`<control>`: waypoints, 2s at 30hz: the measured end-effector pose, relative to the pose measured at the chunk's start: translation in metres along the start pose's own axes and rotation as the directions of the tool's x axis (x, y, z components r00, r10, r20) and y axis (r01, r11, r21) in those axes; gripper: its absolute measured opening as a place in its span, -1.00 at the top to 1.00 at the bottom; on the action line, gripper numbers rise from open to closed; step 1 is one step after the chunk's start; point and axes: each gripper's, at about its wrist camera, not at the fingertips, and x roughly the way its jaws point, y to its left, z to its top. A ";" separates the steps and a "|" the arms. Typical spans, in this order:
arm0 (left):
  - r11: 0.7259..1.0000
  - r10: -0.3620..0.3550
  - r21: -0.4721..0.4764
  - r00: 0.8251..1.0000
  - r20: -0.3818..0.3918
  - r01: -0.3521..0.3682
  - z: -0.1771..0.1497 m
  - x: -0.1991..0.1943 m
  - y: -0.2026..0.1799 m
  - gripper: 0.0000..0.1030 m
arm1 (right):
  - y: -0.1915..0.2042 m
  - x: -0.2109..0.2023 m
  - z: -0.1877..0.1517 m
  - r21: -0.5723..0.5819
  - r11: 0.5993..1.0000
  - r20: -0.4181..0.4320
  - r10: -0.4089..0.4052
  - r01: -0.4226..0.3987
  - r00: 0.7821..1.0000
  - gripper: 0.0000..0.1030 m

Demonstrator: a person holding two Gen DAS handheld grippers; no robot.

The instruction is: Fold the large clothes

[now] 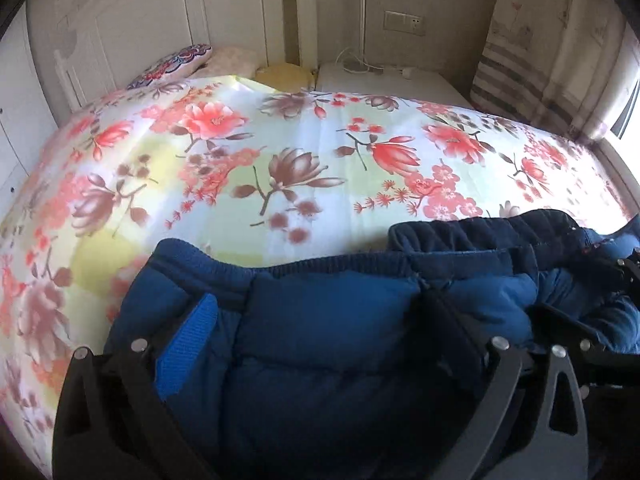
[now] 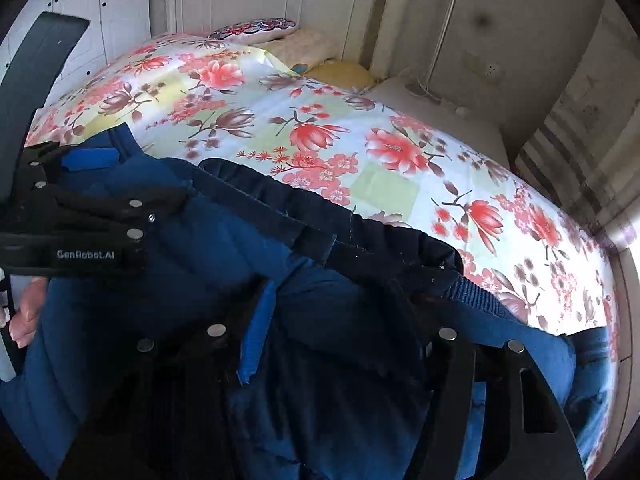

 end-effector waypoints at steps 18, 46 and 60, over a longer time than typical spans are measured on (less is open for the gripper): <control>1.000 0.025 0.019 0.999 0.032 -0.025 -0.004 -0.005 -0.007 -0.96 | -0.149 -0.043 -0.055 0.387 0.899 -0.028 -0.214 0.208 0.976 -0.51; 0.999 0.037 0.012 0.999 0.020 -0.038 0.006 -0.021 0.012 -0.87 | -0.177 -0.008 -0.091 0.520 0.852 -0.055 -0.040 0.063 0.998 -0.82; 0.999 -0.001 -0.054 1.000 -0.028 0.000 -0.010 -0.003 0.032 -0.93 | -0.075 -0.116 -0.052 0.276 0.953 0.212 -0.189 0.127 0.959 -0.88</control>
